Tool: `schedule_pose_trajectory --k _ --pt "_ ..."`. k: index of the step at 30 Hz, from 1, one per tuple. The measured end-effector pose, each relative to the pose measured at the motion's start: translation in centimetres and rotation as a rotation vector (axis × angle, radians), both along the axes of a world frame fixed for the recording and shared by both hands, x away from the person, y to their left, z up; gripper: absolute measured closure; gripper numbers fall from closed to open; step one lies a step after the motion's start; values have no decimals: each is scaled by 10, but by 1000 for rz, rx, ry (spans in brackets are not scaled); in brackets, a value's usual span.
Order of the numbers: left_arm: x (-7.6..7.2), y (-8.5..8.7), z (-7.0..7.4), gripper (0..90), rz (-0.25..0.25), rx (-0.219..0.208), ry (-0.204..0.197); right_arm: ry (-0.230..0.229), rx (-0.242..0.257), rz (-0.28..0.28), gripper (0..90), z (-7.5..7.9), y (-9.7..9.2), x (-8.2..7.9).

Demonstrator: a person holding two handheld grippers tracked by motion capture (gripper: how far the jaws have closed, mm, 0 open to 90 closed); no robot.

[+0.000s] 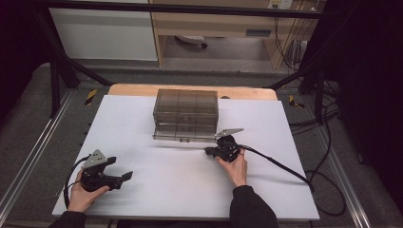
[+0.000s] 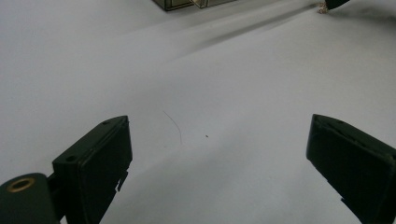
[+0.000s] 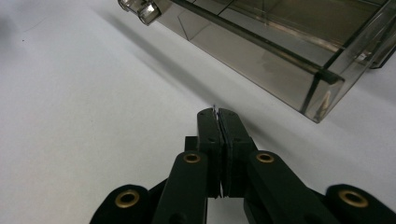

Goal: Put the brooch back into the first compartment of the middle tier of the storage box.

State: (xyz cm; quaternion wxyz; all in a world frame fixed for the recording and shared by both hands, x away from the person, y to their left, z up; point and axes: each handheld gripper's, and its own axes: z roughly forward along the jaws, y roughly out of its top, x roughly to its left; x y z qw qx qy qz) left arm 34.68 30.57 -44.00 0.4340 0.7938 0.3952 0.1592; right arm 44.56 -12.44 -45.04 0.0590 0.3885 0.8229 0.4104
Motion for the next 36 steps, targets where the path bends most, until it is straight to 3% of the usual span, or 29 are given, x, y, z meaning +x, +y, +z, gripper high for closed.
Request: schedule_pose_trajectory --k 21,36 --pt "0 0 0 70 2 0 1 -18 -3 14 889 11 -4 -8" --pt "0 0 0 70 3 -4 5 -41 1 31 889 30 -12 -22"
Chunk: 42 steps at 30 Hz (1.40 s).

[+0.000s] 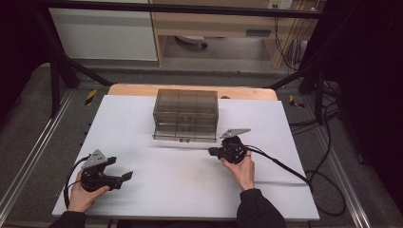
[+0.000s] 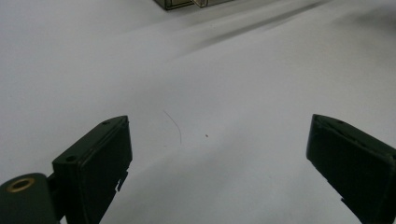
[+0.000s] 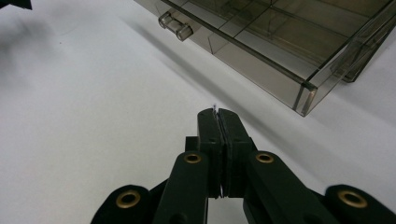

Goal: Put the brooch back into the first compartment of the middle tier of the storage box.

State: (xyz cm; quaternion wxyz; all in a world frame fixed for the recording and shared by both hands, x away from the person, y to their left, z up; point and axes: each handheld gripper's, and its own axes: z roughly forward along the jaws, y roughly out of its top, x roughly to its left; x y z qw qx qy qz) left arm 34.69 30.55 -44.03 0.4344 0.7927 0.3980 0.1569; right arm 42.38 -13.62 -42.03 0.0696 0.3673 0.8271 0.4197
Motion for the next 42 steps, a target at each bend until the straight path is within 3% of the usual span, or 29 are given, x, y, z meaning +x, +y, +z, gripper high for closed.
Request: schedule_pose_trajectory --k 16,42 --pt "0 0 0 69 0 -1 1 -24 13 5 889 21 -8 -8" --pt "0 1 0 68 0 0 3 -86 -5 74 889 58 38 -2"
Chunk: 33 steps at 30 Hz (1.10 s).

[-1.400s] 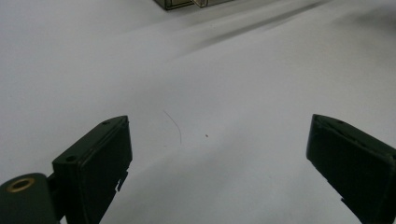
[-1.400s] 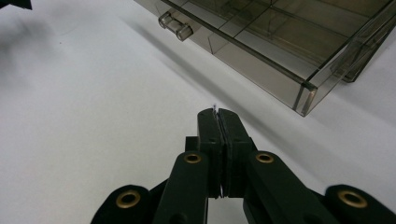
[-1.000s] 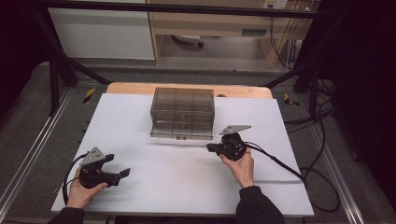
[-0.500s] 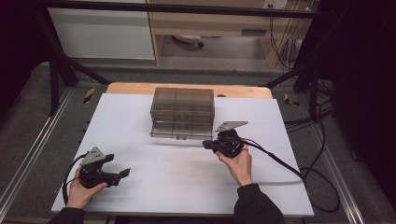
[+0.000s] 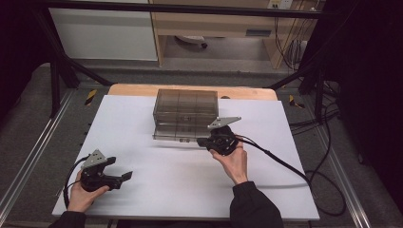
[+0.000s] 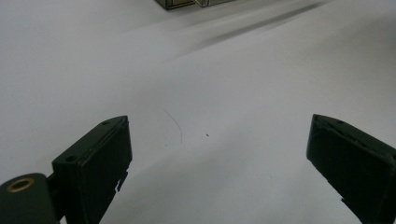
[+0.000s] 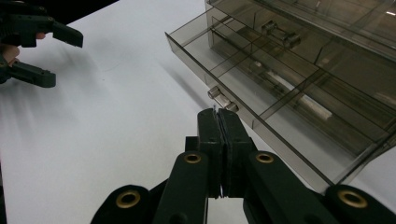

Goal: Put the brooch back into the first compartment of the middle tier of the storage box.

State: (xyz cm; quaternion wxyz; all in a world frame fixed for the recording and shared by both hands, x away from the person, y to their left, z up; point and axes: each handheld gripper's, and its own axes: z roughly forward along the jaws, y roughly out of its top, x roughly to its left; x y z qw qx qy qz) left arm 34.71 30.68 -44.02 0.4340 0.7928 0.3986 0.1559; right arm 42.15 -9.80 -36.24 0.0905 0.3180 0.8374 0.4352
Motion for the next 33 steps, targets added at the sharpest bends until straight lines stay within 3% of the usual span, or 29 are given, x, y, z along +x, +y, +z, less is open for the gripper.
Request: schedule_pose_trajectory --k 14,33 --pt "0 0 0 66 -2 -2 1 -10 20 -6 889 7 22 11" --pt "0 2 0 66 1 -4 3 -14 0 -13 889 5 48 32"
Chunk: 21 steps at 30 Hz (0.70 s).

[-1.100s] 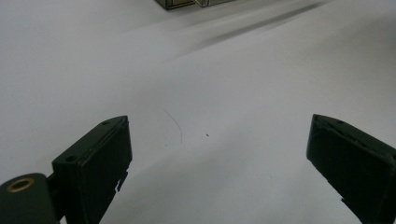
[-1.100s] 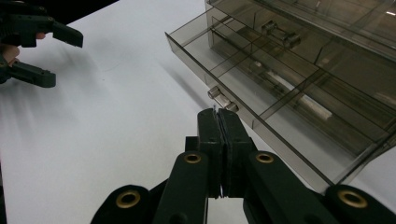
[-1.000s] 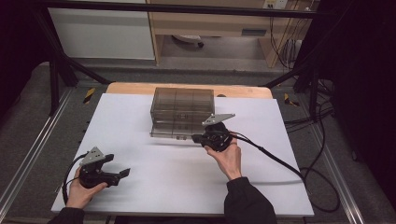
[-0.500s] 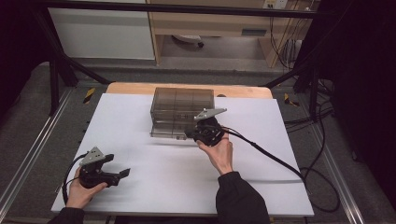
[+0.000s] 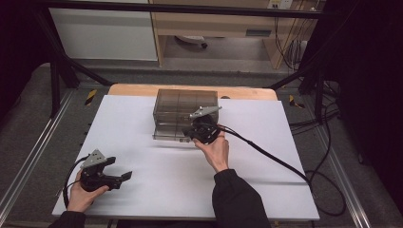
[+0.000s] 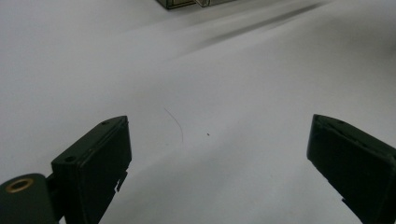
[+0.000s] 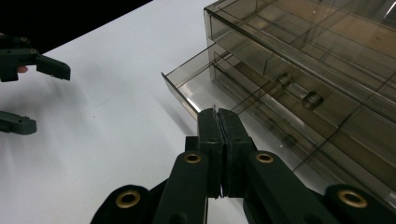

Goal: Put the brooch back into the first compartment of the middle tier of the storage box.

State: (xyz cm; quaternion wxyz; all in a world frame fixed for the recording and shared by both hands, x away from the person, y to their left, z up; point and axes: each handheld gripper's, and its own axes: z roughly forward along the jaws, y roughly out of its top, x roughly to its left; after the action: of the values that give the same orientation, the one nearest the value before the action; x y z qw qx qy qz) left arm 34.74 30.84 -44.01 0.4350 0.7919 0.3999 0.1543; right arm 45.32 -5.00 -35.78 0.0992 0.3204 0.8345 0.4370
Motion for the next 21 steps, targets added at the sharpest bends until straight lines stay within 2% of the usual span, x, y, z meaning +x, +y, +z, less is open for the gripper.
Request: schedule_pose_trajectory --k 11,21 --pt "0 1 0 66 -3 -1 0 -1 -10 7 889 -3 22 12" --pt "0 0 0 66 -3 -1 0 6 5 -8 889 -8 31 23"
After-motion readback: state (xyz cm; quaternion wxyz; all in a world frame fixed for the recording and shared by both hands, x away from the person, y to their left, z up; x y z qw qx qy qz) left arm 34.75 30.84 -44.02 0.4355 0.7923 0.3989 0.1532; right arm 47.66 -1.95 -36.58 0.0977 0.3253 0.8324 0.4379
